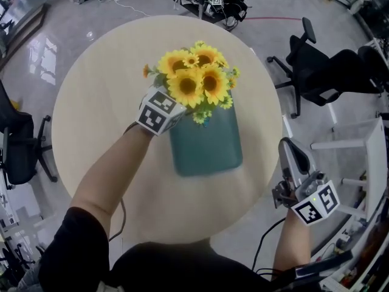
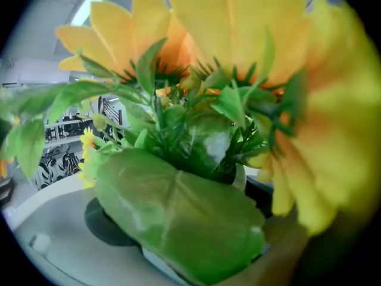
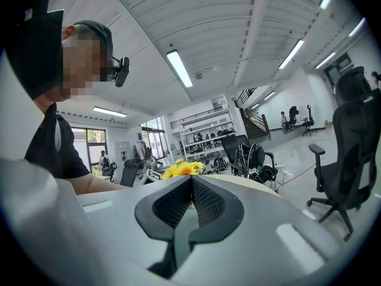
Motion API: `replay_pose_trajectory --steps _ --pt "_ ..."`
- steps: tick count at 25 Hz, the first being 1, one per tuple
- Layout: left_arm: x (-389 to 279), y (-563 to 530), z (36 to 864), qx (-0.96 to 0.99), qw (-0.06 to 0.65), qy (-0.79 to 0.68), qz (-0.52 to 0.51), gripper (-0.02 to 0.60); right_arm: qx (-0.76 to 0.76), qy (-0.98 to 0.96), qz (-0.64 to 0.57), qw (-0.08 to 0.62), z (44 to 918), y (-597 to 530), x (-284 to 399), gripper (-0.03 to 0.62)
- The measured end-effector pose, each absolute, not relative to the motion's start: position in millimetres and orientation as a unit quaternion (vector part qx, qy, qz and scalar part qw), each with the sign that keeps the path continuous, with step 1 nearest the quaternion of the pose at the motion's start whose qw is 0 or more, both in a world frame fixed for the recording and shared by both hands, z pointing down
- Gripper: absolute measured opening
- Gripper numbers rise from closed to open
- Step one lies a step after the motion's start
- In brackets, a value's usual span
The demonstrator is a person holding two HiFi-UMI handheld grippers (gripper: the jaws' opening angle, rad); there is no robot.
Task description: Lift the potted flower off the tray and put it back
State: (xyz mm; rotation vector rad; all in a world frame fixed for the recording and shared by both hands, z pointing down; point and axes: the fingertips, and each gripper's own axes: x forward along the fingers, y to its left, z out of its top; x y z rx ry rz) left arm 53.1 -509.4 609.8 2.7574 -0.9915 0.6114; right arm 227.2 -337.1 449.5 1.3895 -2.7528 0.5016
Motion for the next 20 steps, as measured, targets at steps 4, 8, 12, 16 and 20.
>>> replay_pose_trajectory --steps 4,8,12,16,20 --pt "77 -508 626 0.921 0.078 -0.317 0.213 0.525 0.455 -0.875 0.165 0.008 457 -336 248 0.014" --pt "95 -507 643 0.921 0.081 -0.306 0.226 0.525 0.463 -0.869 0.172 0.009 465 -335 264 0.014" --pt "105 -505 664 0.92 0.082 -0.299 0.239 0.525 0.468 -0.866 0.175 0.01 477 -332 274 0.014" --pt "107 -502 684 0.919 0.081 -0.292 0.251 0.525 0.471 -0.864 0.176 0.012 486 -330 275 0.014" --pt "111 -506 693 0.92 0.09 -0.287 0.252 0.525 0.475 -0.86 0.184 0.013 488 -335 283 0.014"
